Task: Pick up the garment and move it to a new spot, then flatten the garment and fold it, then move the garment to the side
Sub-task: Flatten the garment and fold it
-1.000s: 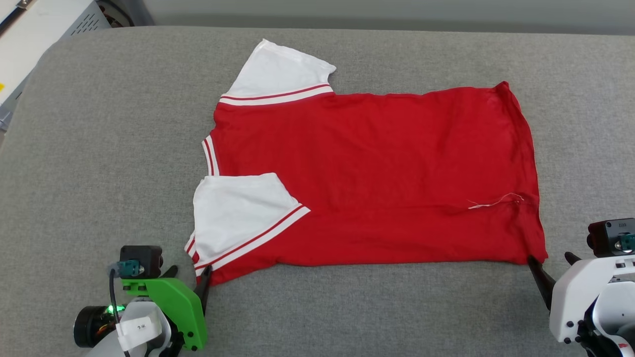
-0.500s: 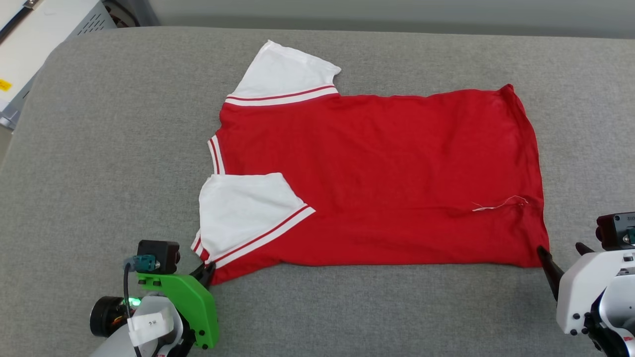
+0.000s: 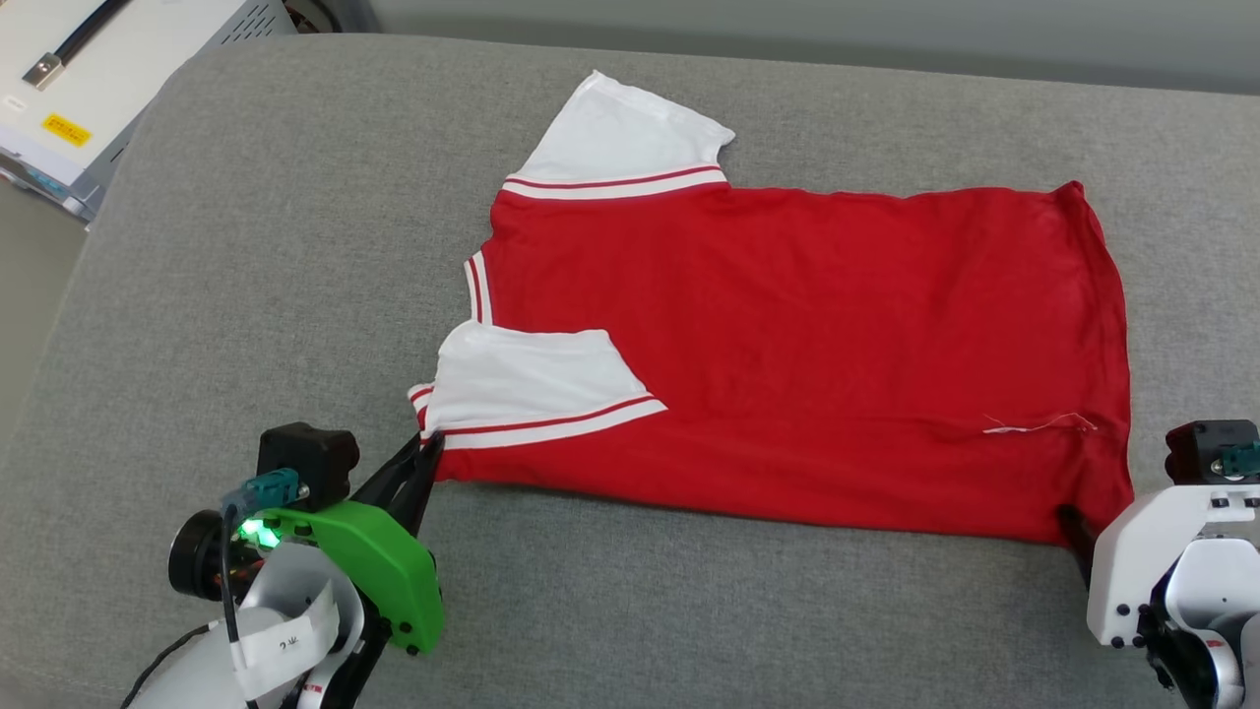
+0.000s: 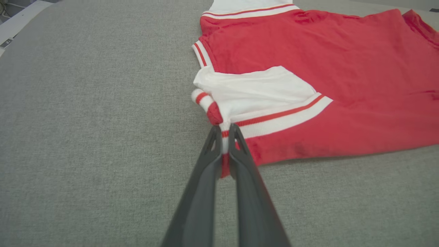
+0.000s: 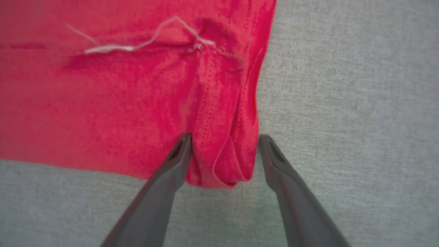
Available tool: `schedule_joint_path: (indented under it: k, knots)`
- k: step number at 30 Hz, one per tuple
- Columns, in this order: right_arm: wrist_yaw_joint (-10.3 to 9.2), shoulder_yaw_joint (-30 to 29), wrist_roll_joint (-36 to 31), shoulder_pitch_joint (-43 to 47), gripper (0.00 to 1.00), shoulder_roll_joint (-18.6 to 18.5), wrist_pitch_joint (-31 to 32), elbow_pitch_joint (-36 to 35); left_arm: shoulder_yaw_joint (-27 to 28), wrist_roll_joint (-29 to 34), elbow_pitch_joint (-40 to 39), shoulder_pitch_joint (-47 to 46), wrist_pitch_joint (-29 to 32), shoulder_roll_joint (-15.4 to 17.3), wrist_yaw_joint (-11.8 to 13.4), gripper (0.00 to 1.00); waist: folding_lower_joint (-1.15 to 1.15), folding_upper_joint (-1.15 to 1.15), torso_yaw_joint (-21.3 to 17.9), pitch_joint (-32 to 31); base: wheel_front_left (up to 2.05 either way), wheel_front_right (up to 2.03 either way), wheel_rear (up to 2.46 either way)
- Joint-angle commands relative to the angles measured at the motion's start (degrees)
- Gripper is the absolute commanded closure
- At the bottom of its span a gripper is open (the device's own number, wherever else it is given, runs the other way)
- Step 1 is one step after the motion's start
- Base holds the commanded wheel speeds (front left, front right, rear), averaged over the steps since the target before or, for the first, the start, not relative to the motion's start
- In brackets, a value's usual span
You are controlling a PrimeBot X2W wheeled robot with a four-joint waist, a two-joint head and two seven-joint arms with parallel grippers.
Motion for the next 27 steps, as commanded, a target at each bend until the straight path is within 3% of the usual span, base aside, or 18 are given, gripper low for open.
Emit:
schedule_joint_path:
  k: [1,5,6,7,8,17,27]
  knots:
    - [-0.04,-0.1,-0.3,-0.9,0.00,0.8,-0.2,1.5,0.1,0.9,-0.7,-0.4,0.1,0.5,0.4,1.00,0.00,0.69,0.2,0.4,0.00,0.00,0.00]
    - [-0.04,-0.2,-1.2,-1.2,0.01,1.3,0.8,4.4,-0.5,1.3,-1.1,0.0,0.6,0.8,0.6,1.00,0.00,0.69,0.1,1.0,0.00,0.00,0.00]
    - [-0.04,-0.2,-1.3,-1.2,0.52,1.4,1.0,4.9,-0.6,1.3,-1.1,0.0,0.6,0.8,0.6,1.00,0.00,0.69,0.1,1.1,0.00,0.00,0.00]
    - [-0.04,-0.3,-1.4,-1.3,0.73,1.5,1.2,5.4,-0.7,1.3,-0.9,0.0,0.6,0.8,0.6,1.00,0.00,0.69,0.0,1.2,0.00,0.00,0.00]
    - [-0.04,-0.3,-1.4,-1.3,1.00,1.6,1.2,5.6,-0.8,1.4,-0.6,0.1,0.7,0.9,0.5,1.00,0.00,0.69,0.0,1.2,0.00,0.00,0.00]
    - [-0.04,-1.8,-0.7,-0.3,1.00,2.1,-0.6,6.4,-2.3,1.4,4.5,1.4,1.1,1.4,-0.4,1.00,0.00,0.69,-1.6,-1.6,0.00,0.00,0.00]
    - [-0.04,-2.1,3.3,4.6,1.00,2.5,0.7,1.4,-3.6,-0.2,6.7,5.9,1.2,2.8,-1.5,1.00,0.00,0.69,-4.4,-6.6,0.00,0.00,0.00]
